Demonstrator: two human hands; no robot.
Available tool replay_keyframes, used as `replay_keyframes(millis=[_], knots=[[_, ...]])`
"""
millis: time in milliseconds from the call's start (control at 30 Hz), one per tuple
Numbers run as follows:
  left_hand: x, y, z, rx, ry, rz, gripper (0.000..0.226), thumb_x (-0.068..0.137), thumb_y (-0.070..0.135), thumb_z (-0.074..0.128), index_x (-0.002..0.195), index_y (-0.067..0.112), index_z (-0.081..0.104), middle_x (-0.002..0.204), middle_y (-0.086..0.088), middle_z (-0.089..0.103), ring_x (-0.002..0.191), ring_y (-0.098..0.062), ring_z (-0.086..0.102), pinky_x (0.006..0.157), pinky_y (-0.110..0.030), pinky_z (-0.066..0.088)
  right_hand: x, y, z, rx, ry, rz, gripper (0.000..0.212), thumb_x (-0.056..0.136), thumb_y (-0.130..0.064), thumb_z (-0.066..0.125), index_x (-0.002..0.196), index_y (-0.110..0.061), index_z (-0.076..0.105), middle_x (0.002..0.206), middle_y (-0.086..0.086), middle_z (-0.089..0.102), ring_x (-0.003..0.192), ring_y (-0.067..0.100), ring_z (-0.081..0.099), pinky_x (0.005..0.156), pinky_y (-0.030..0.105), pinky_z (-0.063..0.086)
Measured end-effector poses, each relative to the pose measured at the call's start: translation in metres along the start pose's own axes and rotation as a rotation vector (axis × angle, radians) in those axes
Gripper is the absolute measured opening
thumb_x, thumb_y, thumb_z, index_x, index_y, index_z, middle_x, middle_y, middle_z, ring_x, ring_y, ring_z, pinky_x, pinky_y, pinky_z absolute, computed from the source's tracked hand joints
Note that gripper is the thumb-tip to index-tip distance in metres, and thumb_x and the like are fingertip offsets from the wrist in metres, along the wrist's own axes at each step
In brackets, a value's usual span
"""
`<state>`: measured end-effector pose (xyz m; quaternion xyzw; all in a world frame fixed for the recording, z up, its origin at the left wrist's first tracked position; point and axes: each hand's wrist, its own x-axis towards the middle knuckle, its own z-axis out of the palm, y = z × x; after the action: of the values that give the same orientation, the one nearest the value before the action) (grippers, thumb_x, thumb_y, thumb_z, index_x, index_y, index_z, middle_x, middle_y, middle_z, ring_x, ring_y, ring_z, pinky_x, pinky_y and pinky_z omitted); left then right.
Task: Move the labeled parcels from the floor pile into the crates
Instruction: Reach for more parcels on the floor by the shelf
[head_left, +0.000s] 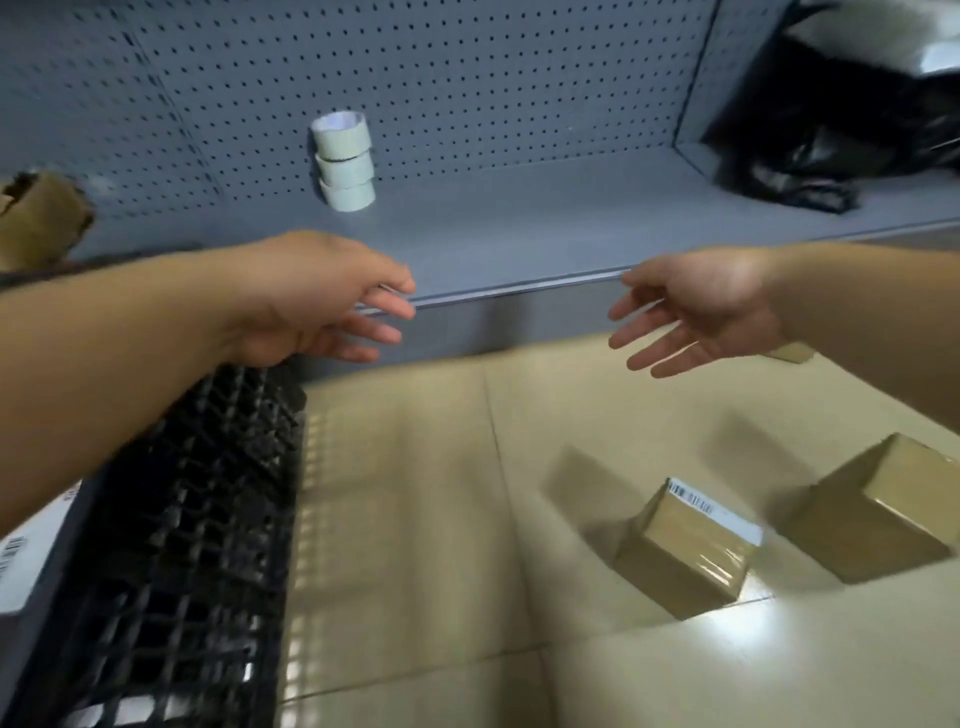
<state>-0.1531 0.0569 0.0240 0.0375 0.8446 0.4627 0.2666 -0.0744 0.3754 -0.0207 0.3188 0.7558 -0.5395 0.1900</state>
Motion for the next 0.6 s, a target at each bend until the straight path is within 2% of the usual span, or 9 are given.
replay_keyframes(millis=[200,333,600], knots=[[0.024,0.020,0.092,0.034,-0.170,-0.042,0.024,0.100,0.038,0.059,0.114,0.021,0.068,0.112,0.000,0.075,0.094,-0.021,0.076,0.071,-0.035,0.064,0.004,0.043,-0.050,-0.042,0.035,0.096,0.047,0.102,-0.050,0.046,0.118,-0.010,0.066,0.103,0.013,0.078,0.091,0.038,0.076,0.082,0.053,0.060],[0.033,0.024,0.146,0.058,-0.269,-0.077,0.024,0.100,0.039,0.058,0.112,0.021,0.067,0.113,0.001,0.074,0.096,-0.020,0.075,0.073,-0.035,0.063,0.007,0.069,-0.061,-0.067,-0.006,0.169,0.046,0.102,-0.049,0.048,0.117,-0.010,0.065,0.107,0.015,0.076,0.095,0.040,0.074,0.085,0.061,0.057],[0.041,0.013,0.221,0.074,-0.356,-0.215,0.025,0.097,0.034,0.059,0.113,0.016,0.066,0.114,-0.002,0.072,0.097,-0.024,0.074,0.076,-0.037,0.064,0.016,0.113,-0.051,-0.072,-0.175,0.319,0.046,0.102,-0.043,0.054,0.121,-0.002,0.058,0.118,0.026,0.064,0.101,0.051,0.068,0.079,0.059,0.061]])
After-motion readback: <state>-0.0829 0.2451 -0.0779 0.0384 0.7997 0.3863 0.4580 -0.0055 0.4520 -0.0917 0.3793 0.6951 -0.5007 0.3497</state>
